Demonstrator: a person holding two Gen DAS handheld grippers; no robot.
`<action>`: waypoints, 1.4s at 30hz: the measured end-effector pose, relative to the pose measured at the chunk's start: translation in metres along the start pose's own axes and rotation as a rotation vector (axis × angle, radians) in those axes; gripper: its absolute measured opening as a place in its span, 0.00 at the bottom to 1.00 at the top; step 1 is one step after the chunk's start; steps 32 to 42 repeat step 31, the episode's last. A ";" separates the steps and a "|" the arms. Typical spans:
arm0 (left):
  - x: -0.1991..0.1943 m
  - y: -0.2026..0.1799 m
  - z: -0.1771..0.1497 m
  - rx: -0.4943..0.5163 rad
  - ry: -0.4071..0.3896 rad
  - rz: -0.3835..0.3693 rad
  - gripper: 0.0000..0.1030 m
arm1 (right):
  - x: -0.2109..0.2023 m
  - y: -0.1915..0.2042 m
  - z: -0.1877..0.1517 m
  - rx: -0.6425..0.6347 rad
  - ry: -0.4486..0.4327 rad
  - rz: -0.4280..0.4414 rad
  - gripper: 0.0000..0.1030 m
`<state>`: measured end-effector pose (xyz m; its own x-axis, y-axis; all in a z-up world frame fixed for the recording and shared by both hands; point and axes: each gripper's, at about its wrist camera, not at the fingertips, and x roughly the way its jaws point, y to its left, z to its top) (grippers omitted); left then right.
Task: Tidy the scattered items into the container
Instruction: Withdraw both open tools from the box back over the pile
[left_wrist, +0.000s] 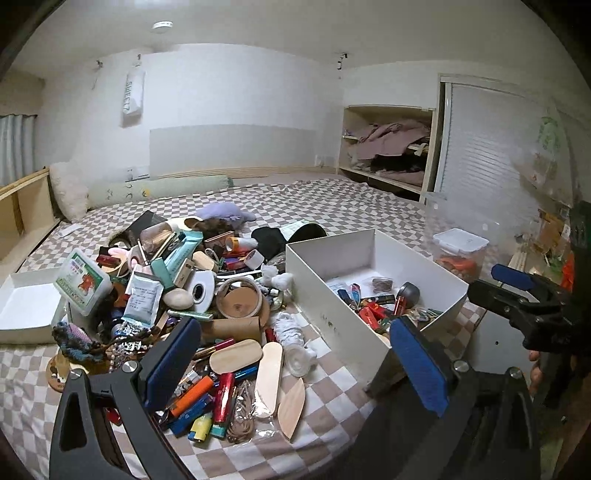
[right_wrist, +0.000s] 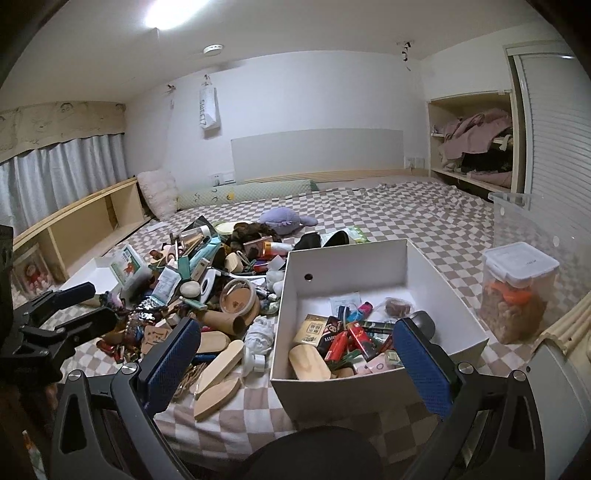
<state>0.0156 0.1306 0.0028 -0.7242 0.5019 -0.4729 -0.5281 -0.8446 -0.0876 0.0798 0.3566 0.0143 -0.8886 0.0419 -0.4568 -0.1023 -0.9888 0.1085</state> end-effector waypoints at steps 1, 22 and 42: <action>0.000 0.001 -0.001 -0.002 -0.001 0.004 1.00 | -0.001 0.000 -0.001 -0.002 -0.001 -0.003 1.00; -0.007 0.007 -0.013 -0.035 -0.016 0.080 1.00 | -0.003 0.005 -0.014 -0.021 0.000 0.005 1.00; -0.009 0.010 -0.013 -0.067 -0.024 0.065 1.00 | -0.001 0.007 -0.018 -0.027 0.017 0.006 1.00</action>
